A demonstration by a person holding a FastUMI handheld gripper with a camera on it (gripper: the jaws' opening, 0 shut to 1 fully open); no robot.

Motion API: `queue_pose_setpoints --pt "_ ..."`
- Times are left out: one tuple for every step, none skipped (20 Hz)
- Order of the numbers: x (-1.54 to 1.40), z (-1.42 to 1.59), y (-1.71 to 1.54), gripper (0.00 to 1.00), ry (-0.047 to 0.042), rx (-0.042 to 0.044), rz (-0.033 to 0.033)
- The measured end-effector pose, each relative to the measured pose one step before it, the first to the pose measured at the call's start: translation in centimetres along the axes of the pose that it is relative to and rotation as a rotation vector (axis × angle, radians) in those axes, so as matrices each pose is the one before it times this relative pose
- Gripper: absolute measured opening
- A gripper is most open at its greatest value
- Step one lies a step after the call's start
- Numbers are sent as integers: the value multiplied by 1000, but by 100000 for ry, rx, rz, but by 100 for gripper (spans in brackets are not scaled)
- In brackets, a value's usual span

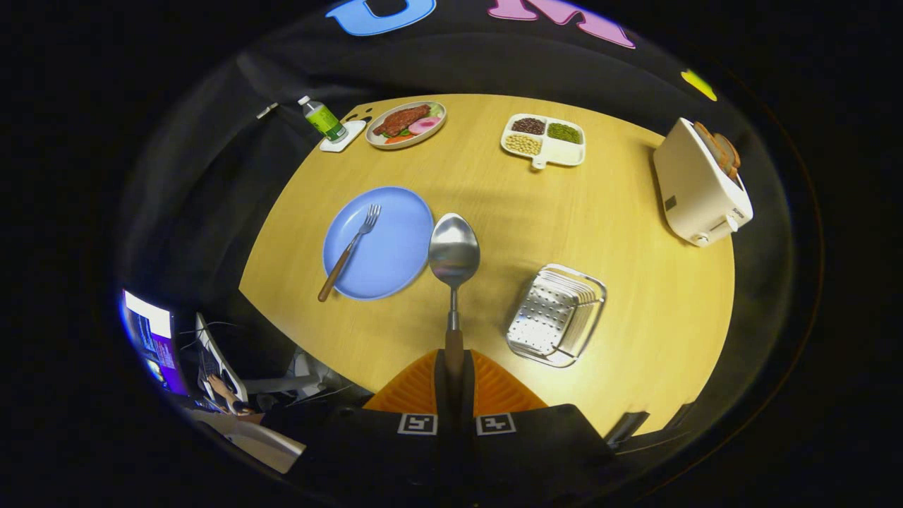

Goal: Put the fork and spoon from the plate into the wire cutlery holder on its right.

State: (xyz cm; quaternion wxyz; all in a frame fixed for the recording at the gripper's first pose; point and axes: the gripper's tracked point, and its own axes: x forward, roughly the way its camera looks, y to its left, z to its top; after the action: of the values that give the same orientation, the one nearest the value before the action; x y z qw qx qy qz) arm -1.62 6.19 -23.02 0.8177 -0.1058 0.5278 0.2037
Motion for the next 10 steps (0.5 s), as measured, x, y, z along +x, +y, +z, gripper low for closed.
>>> queue_pose_setpoints --pt "-664 -203 -1101 5 1202 -600 -918" --pt "-325 -278 -877 5 1945 -1265 -1253" --pt "-343 -331 -964 5 2619 -1613 -1223" --pt "-274 -165 -936 5 2370 -1505 -1157" --pt "-137 -441 -843 5 3169 -1571 -1023" --pt "-210 -457 -754 5 3280 -1653 -929" --pt "-85 -322 -676 6 2553 -1485 -662" --pt "15 -410 -401 6 3062 -1378 109" --pt "160 -332 -294 5 3138 -952 327" --pt "202 -343 -289 6 3344 -771 214"
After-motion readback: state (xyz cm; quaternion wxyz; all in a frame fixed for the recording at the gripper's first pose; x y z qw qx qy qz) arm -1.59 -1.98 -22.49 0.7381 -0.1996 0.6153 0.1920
